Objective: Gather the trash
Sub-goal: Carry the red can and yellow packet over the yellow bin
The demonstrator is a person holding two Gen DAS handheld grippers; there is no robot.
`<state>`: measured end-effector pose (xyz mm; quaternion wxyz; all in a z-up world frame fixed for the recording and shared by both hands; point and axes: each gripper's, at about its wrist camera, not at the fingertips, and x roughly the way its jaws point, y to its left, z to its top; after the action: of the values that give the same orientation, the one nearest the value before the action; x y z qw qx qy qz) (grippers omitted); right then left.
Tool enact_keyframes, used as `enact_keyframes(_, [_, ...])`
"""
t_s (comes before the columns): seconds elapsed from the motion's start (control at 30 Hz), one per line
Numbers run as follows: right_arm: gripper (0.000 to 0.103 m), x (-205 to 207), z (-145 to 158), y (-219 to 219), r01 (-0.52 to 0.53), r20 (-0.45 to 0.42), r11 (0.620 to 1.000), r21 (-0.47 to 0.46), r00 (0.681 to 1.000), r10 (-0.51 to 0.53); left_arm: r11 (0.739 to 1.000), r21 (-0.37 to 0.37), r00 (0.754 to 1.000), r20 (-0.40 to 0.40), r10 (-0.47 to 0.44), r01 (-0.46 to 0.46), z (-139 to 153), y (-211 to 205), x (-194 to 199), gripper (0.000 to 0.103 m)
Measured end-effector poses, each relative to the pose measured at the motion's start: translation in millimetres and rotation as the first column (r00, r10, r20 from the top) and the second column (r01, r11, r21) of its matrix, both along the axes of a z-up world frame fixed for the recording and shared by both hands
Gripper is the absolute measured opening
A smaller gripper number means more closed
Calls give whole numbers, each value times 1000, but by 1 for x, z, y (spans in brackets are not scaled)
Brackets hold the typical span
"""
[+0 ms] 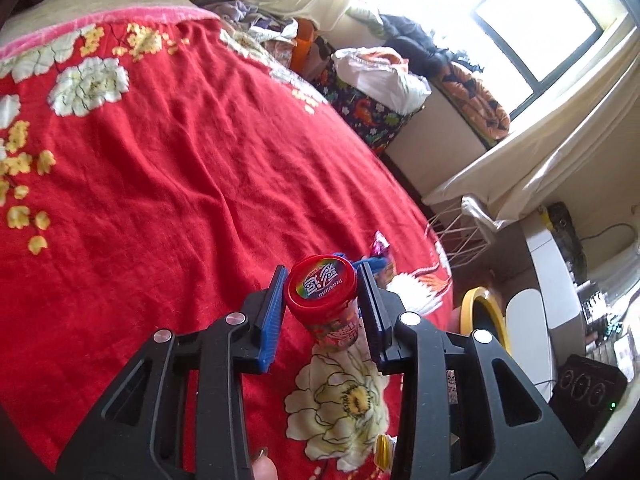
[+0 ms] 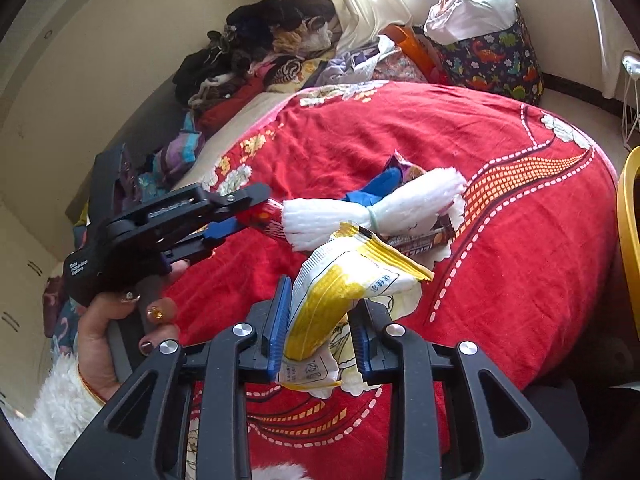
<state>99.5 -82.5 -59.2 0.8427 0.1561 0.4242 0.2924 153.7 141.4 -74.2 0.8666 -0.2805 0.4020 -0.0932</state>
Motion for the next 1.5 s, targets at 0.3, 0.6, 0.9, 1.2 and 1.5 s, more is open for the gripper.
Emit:
enact_keyframes(0.3, [25,-3,20,-11,20,64,1000,-11,998,-19,1000,8,996,85,12,-13,35,-1,-9,28])
enact_keyframes(0.6, [24,0,31,-32,70,95,998,0,993,-69,999,37,988,150,-27,21,64,-24,-7,28])
enact_keyframes(0.9, [24,5,37,-57,122,107,992,17,987,-123,996,34,981,176,-86,81,74,-55,2,28])
enact_keyframes(1.2, [23,9,39,-82,186,116,982,29,975,-188,988,43,971,186,-151,145,78,-87,11,28])
enact_keyframes(1.5, [23,13,36,-116,267,108,963,45,957,-271,976,55,956,196,-219,212,81,-119,14,28])
